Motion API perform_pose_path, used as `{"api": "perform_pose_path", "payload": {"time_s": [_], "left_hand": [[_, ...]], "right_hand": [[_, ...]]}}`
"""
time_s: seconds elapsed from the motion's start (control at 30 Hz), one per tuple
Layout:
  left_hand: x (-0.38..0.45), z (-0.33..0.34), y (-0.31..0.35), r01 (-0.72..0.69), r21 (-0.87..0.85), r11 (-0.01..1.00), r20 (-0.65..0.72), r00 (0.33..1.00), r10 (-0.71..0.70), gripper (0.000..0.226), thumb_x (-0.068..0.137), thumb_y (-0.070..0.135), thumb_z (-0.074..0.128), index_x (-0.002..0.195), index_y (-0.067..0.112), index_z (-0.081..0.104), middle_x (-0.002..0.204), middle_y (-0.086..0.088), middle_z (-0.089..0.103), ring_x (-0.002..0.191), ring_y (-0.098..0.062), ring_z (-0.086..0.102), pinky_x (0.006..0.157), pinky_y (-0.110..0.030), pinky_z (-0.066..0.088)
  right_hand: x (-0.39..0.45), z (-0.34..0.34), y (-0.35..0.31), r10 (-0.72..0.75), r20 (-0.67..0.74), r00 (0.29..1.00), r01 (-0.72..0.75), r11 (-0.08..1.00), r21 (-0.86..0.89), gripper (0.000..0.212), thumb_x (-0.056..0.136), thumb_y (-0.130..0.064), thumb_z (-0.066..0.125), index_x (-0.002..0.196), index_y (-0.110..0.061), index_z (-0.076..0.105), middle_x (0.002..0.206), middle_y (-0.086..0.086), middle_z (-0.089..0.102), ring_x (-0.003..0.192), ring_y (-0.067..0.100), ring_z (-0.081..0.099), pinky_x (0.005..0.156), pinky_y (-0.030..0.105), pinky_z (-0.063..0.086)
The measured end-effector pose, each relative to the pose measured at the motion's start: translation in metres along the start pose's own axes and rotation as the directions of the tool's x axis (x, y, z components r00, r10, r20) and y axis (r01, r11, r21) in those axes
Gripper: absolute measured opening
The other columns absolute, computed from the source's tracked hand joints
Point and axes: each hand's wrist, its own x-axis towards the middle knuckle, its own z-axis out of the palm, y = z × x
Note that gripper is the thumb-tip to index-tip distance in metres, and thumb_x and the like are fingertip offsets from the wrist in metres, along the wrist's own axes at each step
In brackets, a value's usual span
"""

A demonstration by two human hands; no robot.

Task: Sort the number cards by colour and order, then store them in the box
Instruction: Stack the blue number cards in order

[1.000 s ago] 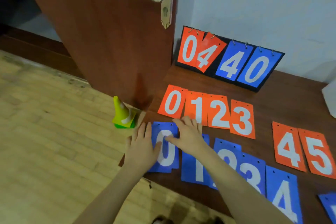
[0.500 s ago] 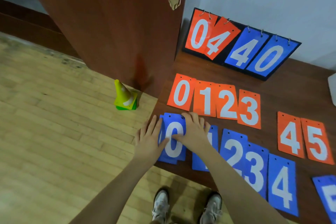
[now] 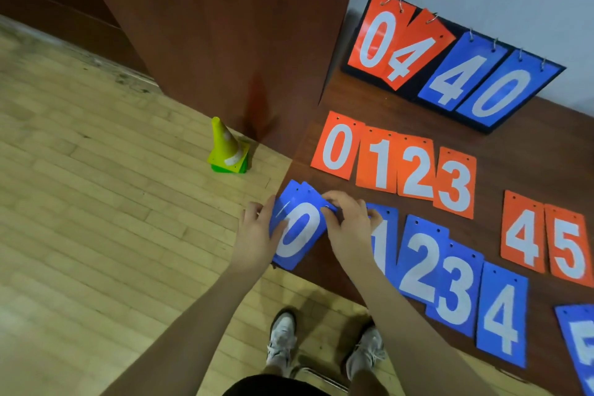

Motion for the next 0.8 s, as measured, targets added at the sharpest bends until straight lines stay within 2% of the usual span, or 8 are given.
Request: {"api": "perform_pose_path", "payload": {"time_s": [0.17, 0.27, 0.33, 0.4, 0.53, 0.7, 0.73, 0.8], "left_hand": [[0.0, -0.002, -0.008, -0.04, -0.049, 0.998, -0.062, 0.997, 0.037, 0.04, 0.088, 0.006, 0.056, 0.127, 0.001, 0.051, 0.096, -0.019, 0.052, 0.09, -0.032, 0.053, 0.08, -0.031, 0.043], [-0.001, -0.005, -0.015, -0.091, 0.072, 0.993, -0.073, 0.993, 0.096, 0.037, 0.086, 0.019, 0.049, 0.117, 0.002, 0.06, 0.089, -0.016, 0.058, 0.076, -0.031, 0.059, 0.069, -0.037, 0.048], [-0.002, -0.01, -0.017, -0.141, 0.171, 0.975, -0.074, 0.985, 0.156, 0.042, 0.084, 0.028, 0.044, 0.111, 0.004, 0.064, 0.085, -0.011, 0.061, 0.068, -0.026, 0.062, 0.063, -0.033, 0.048], [-0.002, -0.013, -0.015, -0.185, 0.199, 0.962, -0.064, 0.978, 0.201, 0.037, 0.082, 0.026, 0.05, 0.108, 0.005, 0.066, 0.084, -0.01, 0.062, 0.063, -0.026, 0.062, 0.061, -0.032, 0.05], [-0.005, -0.019, -0.005, -0.174, 0.02, 0.985, -0.052, 0.983, 0.175, 0.038, 0.086, 0.009, 0.059, 0.123, 0.005, 0.056, 0.097, -0.014, 0.059, 0.078, -0.03, 0.06, 0.073, -0.036, 0.049], [-0.006, -0.025, 0.017, -0.191, -0.094, 0.977, -0.091, 0.979, 0.183, 0.043, 0.094, 0.017, 0.05, 0.136, 0.013, 0.043, 0.105, -0.002, 0.052, 0.086, -0.01, 0.05, 0.074, -0.018, 0.042], [-0.006, -0.025, 0.024, -0.203, -0.12, 0.972, -0.092, 0.977, 0.192, 0.044, 0.094, 0.019, 0.049, 0.137, 0.013, 0.042, 0.106, 0.0, 0.051, 0.088, -0.007, 0.048, 0.075, -0.014, 0.04], [-0.007, -0.023, 0.039, -0.236, -0.187, 0.954, -0.112, 0.97, 0.217, 0.044, 0.093, 0.019, 0.051, 0.136, 0.012, 0.043, 0.108, -0.001, 0.051, 0.091, -0.006, 0.047, 0.078, -0.011, 0.037]], "right_hand": [[-0.004, 0.015, 0.006, 0.06, 0.078, 0.995, -0.057, 0.998, -0.038, 0.018, 0.089, -0.015, 0.059, 0.106, -0.022, 0.059, 0.087, -0.009, 0.057, 0.098, 0.017, 0.047, 0.094, 0.032, 0.015], [-0.008, 0.023, 0.006, 0.051, 0.078, 0.996, -0.05, 0.999, -0.018, 0.018, 0.088, -0.015, 0.06, 0.106, -0.019, 0.059, 0.1, -0.006, 0.063, 0.103, 0.016, 0.045, 0.093, 0.031, 0.016], [-0.01, 0.027, 0.004, 0.019, 0.074, 0.997, -0.019, 1.0, 0.008, 0.019, 0.088, -0.015, 0.06, 0.106, -0.019, 0.061, 0.104, -0.006, 0.063, 0.103, 0.016, 0.046, 0.091, 0.027, 0.014], [-0.013, 0.029, 0.001, 0.005, 0.073, 0.997, -0.007, 1.0, 0.023, 0.02, 0.089, -0.015, 0.059, 0.108, -0.02, 0.062, 0.109, -0.007, 0.063, 0.104, 0.015, 0.046, 0.088, 0.026, 0.015], [-0.015, 0.023, -0.001, 0.04, 0.083, 0.996, -0.043, 0.999, 0.032, 0.025, 0.09, -0.018, 0.059, 0.114, -0.023, 0.061, 0.117, -0.005, 0.06, 0.111, 0.017, 0.044, 0.087, 0.027, 0.017], [-0.015, -0.008, 0.011, 0.124, 0.048, 0.991, -0.127, 0.988, 0.082, 0.049, 0.091, -0.029, 0.057, 0.137, -0.03, 0.041, 0.139, -0.005, 0.044, 0.13, 0.016, 0.036, 0.11, 0.042, 0.018], [-0.015, -0.016, 0.012, 0.153, 0.076, 0.985, -0.164, 0.974, 0.154, 0.053, 0.091, -0.03, 0.057, 0.14, -0.03, 0.036, 0.135, -0.007, 0.048, 0.128, 0.014, 0.039, 0.112, 0.044, 0.019], [-0.018, -0.027, 0.01, 0.198, 0.158, 0.967, -0.242, 0.907, 0.345, 0.059, 0.091, -0.027, 0.059, 0.143, -0.026, 0.03, 0.113, -0.013, 0.059, 0.116, 0.011, 0.052, 0.108, 0.039, 0.033]]}}
